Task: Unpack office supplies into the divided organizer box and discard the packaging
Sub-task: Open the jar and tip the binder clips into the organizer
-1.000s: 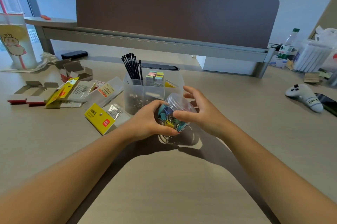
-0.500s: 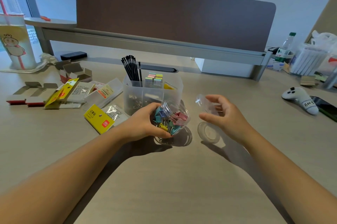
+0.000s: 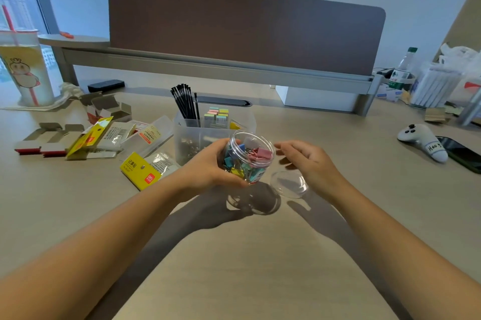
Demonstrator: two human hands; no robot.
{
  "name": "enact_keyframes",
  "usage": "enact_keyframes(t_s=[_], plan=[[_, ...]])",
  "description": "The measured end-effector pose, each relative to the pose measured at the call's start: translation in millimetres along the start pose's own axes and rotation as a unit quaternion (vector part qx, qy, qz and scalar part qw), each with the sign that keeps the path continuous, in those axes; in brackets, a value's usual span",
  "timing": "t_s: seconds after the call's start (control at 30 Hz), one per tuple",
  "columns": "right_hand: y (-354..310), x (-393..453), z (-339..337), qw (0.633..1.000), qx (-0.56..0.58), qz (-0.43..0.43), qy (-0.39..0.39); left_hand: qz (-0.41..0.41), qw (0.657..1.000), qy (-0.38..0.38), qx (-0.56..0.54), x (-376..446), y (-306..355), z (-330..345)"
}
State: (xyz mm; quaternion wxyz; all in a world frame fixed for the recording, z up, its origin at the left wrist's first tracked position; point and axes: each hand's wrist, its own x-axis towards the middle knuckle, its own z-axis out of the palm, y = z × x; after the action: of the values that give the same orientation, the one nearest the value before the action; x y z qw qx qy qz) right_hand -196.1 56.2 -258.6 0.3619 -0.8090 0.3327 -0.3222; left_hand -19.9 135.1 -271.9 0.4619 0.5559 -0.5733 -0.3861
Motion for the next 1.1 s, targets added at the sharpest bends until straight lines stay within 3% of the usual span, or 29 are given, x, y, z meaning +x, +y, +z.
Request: enact_keyframes(t_s=[0.1,0.27,0.63,0.9,1.1], plan=[[-10,7,3,0.99,0.12,0.043,-0.058,-0.01,1.0,0.001,-0.022,4,12,3],[-21,17,-8,0.971,0.229,0.054,-0.034,0.001,0.999,0.026,-0.028,13,40,2],[-36,74,-13,0.981,0.19,0.029,0.021,-0.039,0.996,0.072,-0.017,61,81,-25],[-21,130,2,0.987,0.132,0.057,0.067,-0.043,0.99,0.132,-0.017,106,64,-60],[-10,154,17,0.988,0.119,0.072,0.064,-0.027,0.987,0.15,0.048,126,49,-73]])
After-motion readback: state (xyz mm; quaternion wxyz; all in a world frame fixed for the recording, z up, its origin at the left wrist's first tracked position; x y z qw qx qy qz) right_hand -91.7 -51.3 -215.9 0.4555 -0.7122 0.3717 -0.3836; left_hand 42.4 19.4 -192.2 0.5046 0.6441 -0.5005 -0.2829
